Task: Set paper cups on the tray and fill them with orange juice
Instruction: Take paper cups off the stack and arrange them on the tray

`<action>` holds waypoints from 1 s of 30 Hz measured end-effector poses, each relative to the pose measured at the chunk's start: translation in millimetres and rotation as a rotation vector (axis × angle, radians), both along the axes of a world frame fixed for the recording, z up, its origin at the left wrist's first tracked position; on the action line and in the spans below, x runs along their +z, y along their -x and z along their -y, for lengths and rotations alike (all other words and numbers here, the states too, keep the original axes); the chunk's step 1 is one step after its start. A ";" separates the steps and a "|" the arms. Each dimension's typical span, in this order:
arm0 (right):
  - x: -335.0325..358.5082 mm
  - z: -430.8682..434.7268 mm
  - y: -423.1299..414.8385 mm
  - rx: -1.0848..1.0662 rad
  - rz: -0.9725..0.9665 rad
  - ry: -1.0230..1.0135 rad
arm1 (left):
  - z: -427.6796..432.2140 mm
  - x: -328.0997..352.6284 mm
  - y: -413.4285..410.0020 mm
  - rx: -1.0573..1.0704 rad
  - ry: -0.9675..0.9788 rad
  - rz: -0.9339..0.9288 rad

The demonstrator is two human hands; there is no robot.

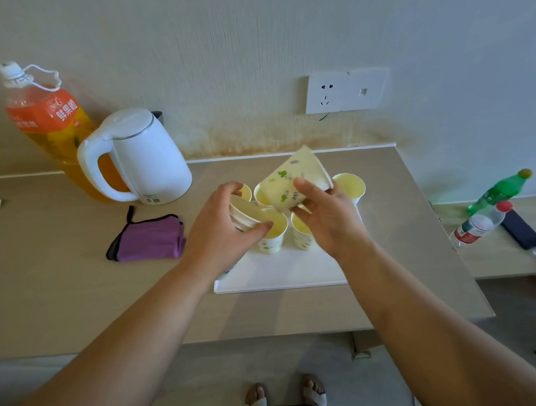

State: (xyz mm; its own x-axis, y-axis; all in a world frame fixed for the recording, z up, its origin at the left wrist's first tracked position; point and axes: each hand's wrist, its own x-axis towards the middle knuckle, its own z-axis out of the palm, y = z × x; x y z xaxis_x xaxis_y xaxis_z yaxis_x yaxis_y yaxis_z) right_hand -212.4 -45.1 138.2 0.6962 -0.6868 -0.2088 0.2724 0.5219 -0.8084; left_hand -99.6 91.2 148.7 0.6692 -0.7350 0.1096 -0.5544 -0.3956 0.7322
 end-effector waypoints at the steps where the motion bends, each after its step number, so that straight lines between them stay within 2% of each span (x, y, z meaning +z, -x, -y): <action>1: -0.3 7.1 6.0 -0.073 -0.008 0.042 | -0.3 -0.1 -1.8 0.010 0.012 -0.022; 5: -24.0 42.0 45.8 -0.349 -0.275 0.386 | 1.2 -0.1 -8.9 0.036 0.040 -0.079; 9: -63.2 56.8 74.2 -0.350 -0.545 0.543 | 8.4 -1.0 -6.8 0.029 0.053 -0.108; 12: -83.8 54.8 78.7 -0.264 -0.648 0.584 | 10.9 -2.1 -3.8 0.011 0.058 -0.101; 18: -106.8 60.5 75.0 -0.158 -0.685 0.617 | 11.8 -3.3 -3.7 0.004 0.053 -0.114; 30: -120.9 68.4 75.8 -0.096 -0.737 0.622 | 6.9 -6.9 -1.5 -0.013 0.041 -0.119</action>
State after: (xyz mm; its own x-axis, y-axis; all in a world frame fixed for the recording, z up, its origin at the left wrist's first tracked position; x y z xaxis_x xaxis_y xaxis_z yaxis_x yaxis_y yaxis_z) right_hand -288.1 -113.5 17.3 0.4712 -0.8690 -0.1511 -0.3945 -0.0544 -0.9173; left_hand -98.1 84.4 141.9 0.6696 -0.7402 0.0602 -0.4677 -0.3573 0.8084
